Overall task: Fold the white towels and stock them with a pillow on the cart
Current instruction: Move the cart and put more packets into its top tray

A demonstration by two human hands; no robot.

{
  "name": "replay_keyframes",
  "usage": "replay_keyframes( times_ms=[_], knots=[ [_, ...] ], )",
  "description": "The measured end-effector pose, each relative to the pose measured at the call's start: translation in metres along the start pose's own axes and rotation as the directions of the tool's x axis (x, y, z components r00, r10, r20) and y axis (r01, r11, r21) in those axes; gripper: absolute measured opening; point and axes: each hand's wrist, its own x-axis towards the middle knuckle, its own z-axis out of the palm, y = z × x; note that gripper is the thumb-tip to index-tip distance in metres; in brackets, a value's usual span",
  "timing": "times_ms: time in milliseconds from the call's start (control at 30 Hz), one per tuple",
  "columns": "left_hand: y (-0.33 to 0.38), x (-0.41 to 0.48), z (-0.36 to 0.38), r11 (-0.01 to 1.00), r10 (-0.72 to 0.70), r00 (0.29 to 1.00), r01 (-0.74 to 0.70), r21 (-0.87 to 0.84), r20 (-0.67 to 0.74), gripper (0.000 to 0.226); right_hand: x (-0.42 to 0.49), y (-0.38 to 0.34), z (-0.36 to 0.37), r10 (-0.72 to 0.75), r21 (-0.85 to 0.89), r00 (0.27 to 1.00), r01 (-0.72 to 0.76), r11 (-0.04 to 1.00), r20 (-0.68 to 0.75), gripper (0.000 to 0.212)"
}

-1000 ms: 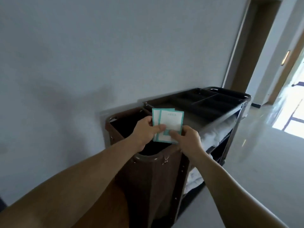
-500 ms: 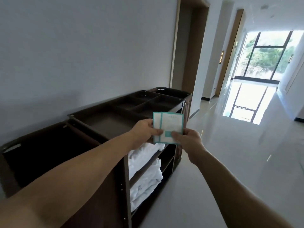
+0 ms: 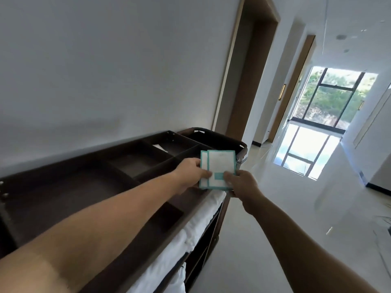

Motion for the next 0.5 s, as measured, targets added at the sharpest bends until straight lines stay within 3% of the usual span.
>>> replay_keyframes(
  times_ms=[233,367,500],
  knots=[
    [0.0,0.094,-0.036,0.996,-0.071,0.995,0.066,-0.068,-0.072,0.021,0.118,-0.015,0.039,0.01,0.05,0.993,-0.016,0.999,0.122,0.012],
    [-0.007,0.15,-0.057,0.995,-0.101,0.968,0.104,0.003,-0.229,0.007,0.203,-0.018,0.072,-0.057,0.046,0.977,0.049,0.998,0.207,0.009],
    [-0.012,0.204,-0.07,0.967,-0.109,0.876,0.204,0.155,-0.47,0.01,0.292,-0.017,0.103,-0.087,0.025,0.947,0.084,0.996,0.308,0.006]
  ],
)
